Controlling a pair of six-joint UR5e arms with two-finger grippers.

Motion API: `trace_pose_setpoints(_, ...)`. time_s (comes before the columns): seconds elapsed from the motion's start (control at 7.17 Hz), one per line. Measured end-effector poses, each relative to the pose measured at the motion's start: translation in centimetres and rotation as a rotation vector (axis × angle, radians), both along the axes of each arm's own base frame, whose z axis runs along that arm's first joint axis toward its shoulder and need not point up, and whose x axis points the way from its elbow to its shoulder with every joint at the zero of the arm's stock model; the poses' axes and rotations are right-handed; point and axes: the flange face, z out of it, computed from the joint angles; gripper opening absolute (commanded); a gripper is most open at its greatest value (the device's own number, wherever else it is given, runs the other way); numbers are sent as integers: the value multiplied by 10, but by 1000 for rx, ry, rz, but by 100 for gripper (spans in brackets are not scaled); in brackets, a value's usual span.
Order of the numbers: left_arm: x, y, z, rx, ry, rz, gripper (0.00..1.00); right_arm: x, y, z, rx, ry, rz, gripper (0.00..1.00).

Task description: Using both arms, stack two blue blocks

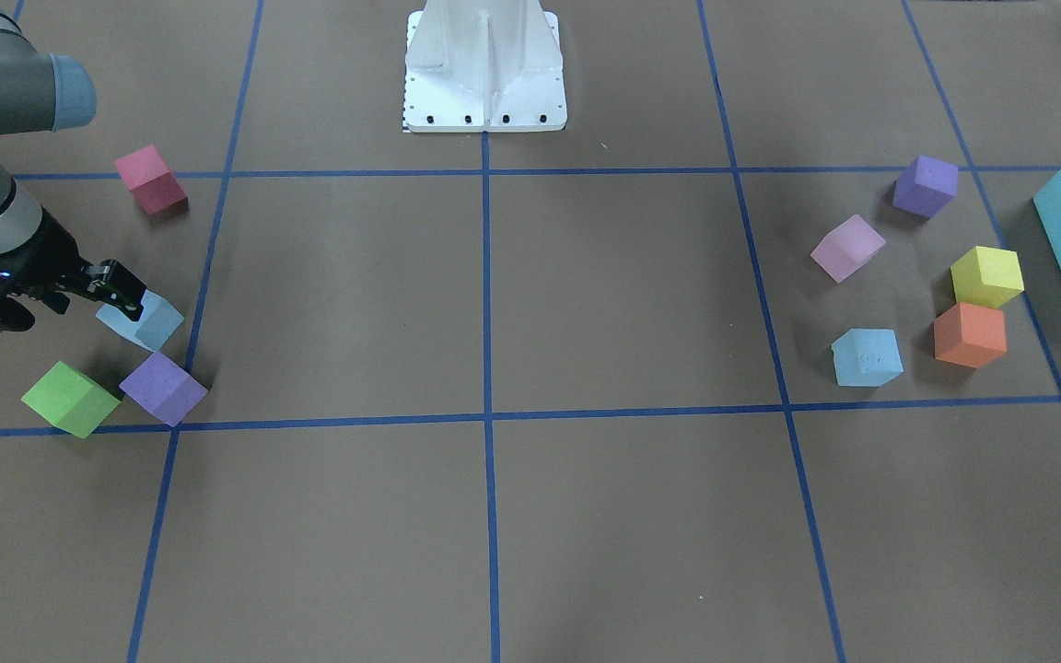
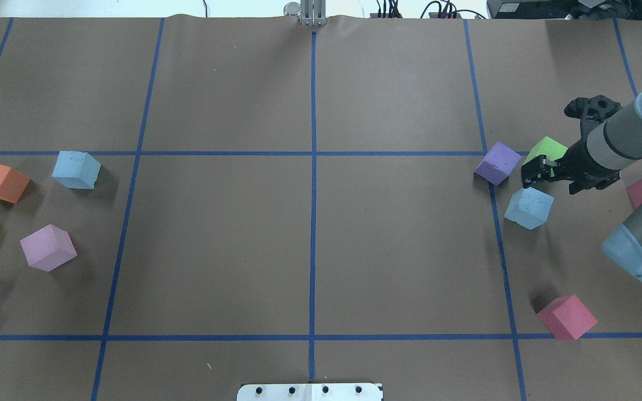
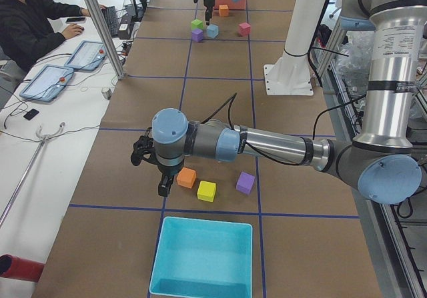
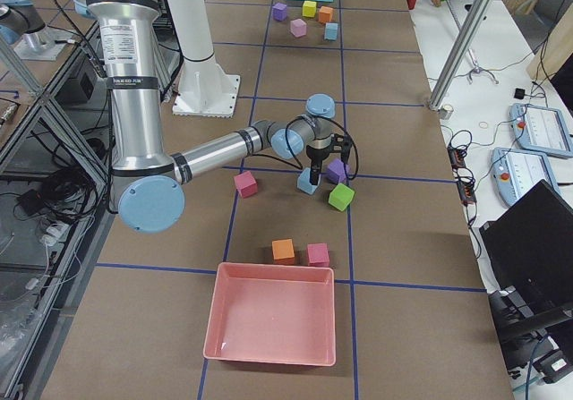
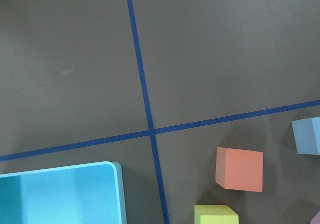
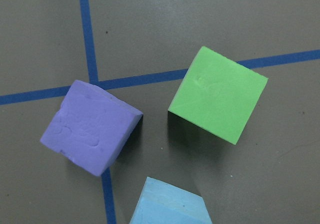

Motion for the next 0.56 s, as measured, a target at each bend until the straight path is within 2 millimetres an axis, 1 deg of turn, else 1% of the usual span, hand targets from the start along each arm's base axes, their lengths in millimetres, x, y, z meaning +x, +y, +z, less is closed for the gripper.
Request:
trace_pose_setpoints(0.28, 0, 2, 2, -3, 0, 0, 100, -11, 8, 10, 5, 30, -11, 100)
trace_pose_setpoints(0.56, 0, 2, 2, -5, 0, 0, 100, -18, 12, 13, 1, 41, -16, 100)
